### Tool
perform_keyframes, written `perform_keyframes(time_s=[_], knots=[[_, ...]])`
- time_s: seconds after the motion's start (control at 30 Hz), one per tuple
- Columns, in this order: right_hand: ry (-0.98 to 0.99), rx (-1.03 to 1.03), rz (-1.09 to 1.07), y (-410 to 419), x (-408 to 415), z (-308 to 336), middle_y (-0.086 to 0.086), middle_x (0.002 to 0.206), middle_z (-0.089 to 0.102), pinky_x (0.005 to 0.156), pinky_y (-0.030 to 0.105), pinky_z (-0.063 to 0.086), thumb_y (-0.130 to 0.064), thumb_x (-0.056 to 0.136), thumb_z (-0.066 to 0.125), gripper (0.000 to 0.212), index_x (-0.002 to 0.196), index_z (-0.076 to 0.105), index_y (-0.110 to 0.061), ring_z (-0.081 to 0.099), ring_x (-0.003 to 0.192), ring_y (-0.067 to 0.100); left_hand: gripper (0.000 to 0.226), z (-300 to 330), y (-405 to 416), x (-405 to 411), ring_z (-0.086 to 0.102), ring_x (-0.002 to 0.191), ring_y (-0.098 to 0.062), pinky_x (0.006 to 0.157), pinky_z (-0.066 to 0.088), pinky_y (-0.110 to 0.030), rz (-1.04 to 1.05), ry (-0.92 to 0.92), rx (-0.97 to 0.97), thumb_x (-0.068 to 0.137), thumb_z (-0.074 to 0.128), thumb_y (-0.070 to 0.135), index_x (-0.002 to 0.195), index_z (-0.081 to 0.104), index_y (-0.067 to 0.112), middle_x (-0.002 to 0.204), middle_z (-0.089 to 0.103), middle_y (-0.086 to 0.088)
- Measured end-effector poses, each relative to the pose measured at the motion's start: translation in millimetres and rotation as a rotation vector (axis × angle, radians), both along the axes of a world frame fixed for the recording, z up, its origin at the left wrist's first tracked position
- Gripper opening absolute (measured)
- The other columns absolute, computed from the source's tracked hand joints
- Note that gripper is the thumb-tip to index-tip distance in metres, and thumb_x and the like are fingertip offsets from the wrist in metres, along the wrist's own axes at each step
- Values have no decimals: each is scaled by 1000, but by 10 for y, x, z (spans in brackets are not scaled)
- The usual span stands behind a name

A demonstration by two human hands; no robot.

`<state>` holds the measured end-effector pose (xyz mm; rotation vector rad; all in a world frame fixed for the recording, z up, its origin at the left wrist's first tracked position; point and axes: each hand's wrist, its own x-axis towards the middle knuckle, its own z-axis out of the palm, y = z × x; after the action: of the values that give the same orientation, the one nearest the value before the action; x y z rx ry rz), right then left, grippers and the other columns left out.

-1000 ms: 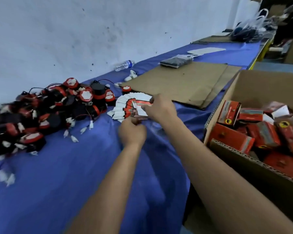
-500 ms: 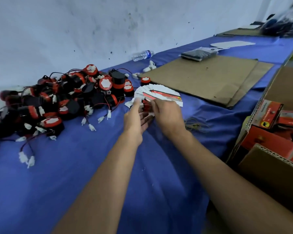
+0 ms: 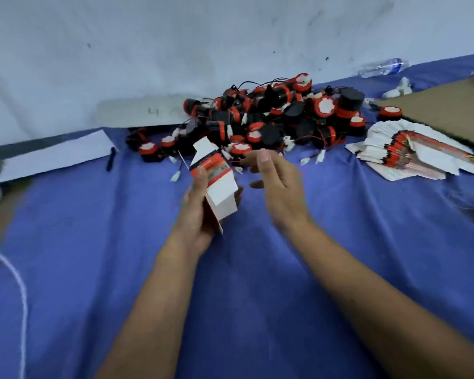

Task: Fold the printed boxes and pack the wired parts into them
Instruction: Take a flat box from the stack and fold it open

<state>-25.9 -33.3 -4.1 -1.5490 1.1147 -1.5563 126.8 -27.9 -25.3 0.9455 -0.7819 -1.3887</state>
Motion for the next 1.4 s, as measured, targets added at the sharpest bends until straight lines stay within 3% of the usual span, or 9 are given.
perform_keyframes(time_s=[0.13,0.23,0.4,0.53,0.6,0.7,0.87,1.1,1.4], knots=[[-1,165,364,-83,190,-295,-5,130,67,84,30,56,-56,94,50,56,141,53,-26,61,122,9,95,-60,94,350,72,107,-32,85,60,-46,171,-143,-177,62,90,45,139,51,4,129,69,-20],[6,101,488,-129,147,-342,-4,137,64,99,40,54,-58,93,57,67,150,43,-25,58,131,16,88,-80,88,399,66,122,-36,100,55,-56,178,-289,-361,69,94,23,139,43,10,135,66,-14],[-70,19,501,-68,146,-266,1,145,58,105,46,49,-56,86,74,74,147,48,-23,51,138,23,96,-42,157,231,59,127,-15,97,56,-36,406,-855,-596,65,92,59,140,41,26,137,58,10],[-225,84,505,-7,181,-233,6,135,64,91,58,56,-46,87,76,62,140,54,-23,60,127,32,102,-55,163,142,39,131,5,108,40,-25,509,-1118,-718,67,88,56,148,33,28,142,42,18],[-305,131,508,4,179,-212,6,130,68,79,49,61,-36,91,72,52,139,55,-22,65,120,30,109,-52,172,100,34,134,8,110,35,-20,503,-1146,-741,67,92,49,152,27,33,147,38,19],[-385,162,542,16,158,-200,6,125,70,75,32,59,-22,97,64,40,136,57,-21,68,115,27,119,-42,195,57,44,139,-15,110,46,-40,423,-1019,-708,68,95,39,158,18,29,150,42,5],[-409,167,497,11,142,-154,13,123,69,93,42,57,-10,93,64,44,136,54,-11,66,116,33,71,28,260,17,51,129,-30,106,46,-54,329,-760,-741,98,57,38,154,30,5,139,47,-12],[-189,77,321,-2,169,-161,11,122,68,93,56,56,7,97,53,44,135,55,-14,65,114,33,30,62,298,-94,52,113,-24,100,43,-39,422,-935,-789,105,41,29,117,62,11,118,52,-1],[166,-163,226,-12,174,-240,4,123,56,92,55,53,8,98,49,50,144,43,-9,59,109,25,46,29,305,-103,46,123,-25,107,32,-23,328,-1076,-724,103,39,44,131,63,16,129,50,-5]])
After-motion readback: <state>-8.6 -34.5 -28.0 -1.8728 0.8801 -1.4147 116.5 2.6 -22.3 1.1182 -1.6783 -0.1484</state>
